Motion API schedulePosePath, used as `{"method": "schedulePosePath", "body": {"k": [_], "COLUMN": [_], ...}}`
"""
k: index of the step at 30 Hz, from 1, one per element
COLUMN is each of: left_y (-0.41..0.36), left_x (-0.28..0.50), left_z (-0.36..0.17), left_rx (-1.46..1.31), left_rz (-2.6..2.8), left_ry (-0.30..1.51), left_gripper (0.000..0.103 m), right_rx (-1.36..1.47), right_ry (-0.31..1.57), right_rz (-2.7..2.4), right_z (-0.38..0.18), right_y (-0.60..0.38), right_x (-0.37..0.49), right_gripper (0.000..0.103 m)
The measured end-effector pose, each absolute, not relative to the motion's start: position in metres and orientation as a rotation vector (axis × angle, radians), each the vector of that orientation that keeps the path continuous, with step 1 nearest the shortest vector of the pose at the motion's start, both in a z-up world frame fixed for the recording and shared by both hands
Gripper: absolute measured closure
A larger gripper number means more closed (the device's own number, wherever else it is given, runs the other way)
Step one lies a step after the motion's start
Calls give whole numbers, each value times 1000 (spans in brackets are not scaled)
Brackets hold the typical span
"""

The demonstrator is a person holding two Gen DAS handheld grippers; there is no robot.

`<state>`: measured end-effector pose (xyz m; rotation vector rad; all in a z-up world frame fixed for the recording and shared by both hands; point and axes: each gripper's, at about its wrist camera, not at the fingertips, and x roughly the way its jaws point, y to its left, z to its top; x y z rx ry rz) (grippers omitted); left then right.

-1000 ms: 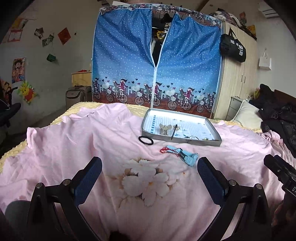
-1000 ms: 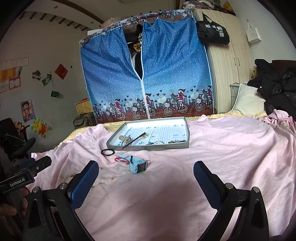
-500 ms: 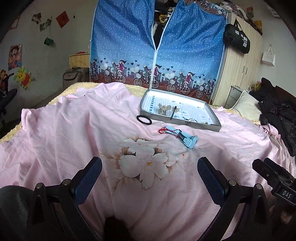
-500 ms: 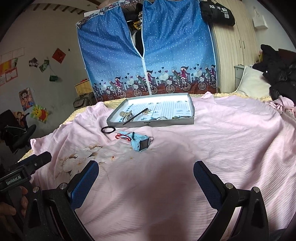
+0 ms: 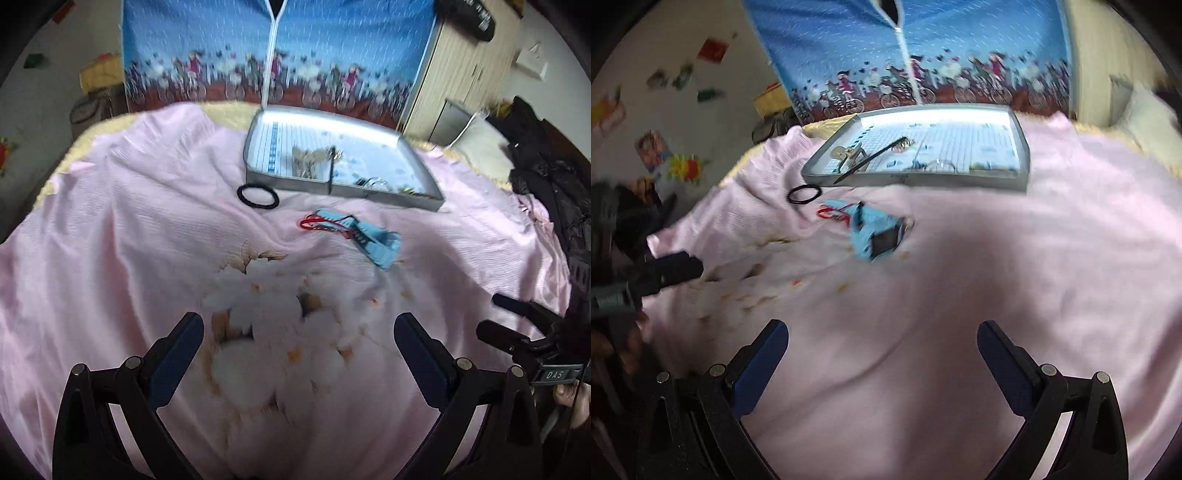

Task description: Organize jewelry

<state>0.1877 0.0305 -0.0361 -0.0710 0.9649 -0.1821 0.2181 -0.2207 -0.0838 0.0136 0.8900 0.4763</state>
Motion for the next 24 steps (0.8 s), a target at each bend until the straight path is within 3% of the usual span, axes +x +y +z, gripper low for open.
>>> {"method": "schedulePosePath", "body": {"k": [9, 11, 13, 17, 24], "left_y": [35, 42, 45, 35, 17], "left_x": [271, 282, 291, 297, 311], "left_z": [-74, -83, -89, -92, -104], "left_rx": [5, -16, -26, 20, 78], "left_rz": [-195, -238, -270, -338, -404], "left_ry": [1027, 1032, 1031, 1017, 1029], "left_gripper": [5, 12, 25, 35, 59], "right_rx": [-128, -139, -137, -176, -168], "right_ry": [874, 880, 859, 809, 825], "right_rz": [543, 546, 561, 605, 633], "right_z": [-113, -118, -119, -119, -131], "right_y": [-199, -198, -197, -184, -172], "right_x": [272, 281, 286, 289, 307], "right_gripper": [0, 0, 0, 0, 34]}}
